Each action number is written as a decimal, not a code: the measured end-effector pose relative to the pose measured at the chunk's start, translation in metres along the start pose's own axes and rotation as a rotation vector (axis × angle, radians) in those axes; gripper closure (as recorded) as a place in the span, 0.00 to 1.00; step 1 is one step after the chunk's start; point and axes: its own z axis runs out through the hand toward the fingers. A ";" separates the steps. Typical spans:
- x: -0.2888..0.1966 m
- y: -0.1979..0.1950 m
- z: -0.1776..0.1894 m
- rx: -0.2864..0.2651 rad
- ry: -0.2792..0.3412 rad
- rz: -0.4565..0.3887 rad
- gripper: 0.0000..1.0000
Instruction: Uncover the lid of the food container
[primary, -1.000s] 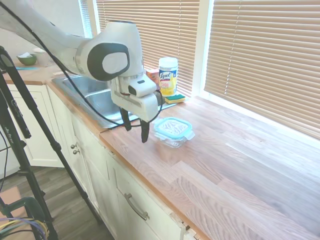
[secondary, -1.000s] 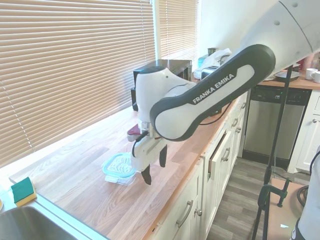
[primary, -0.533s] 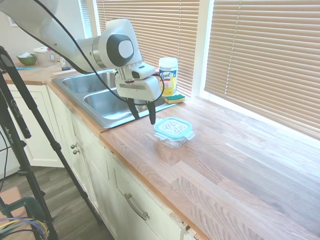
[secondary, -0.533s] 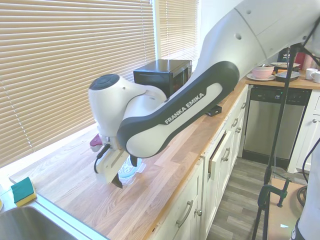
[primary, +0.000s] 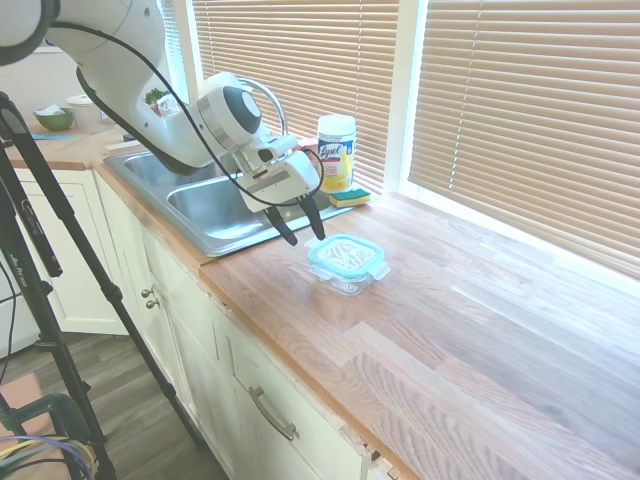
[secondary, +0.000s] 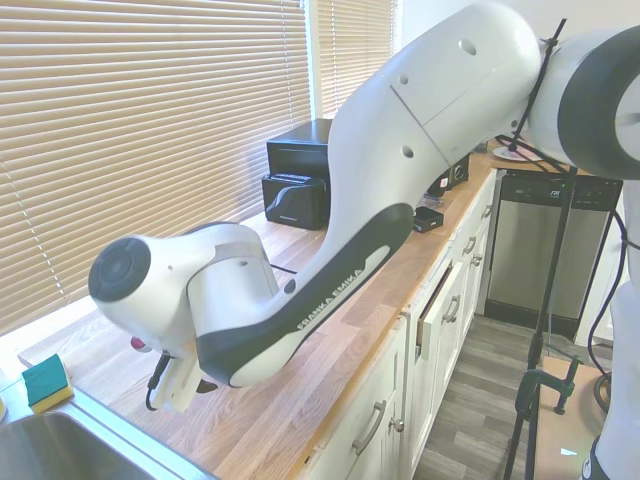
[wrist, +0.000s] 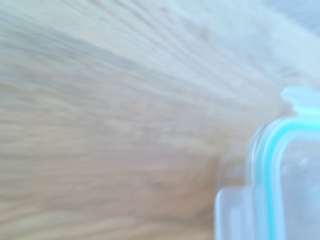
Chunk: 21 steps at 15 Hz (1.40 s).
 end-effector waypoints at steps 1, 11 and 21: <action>-0.008 -0.003 0.002 -0.036 0.037 -0.019 0.00; -0.045 -0.014 0.020 -0.217 0.223 -0.190 1.00; -0.044 -0.019 0.028 -0.202 0.271 -0.149 1.00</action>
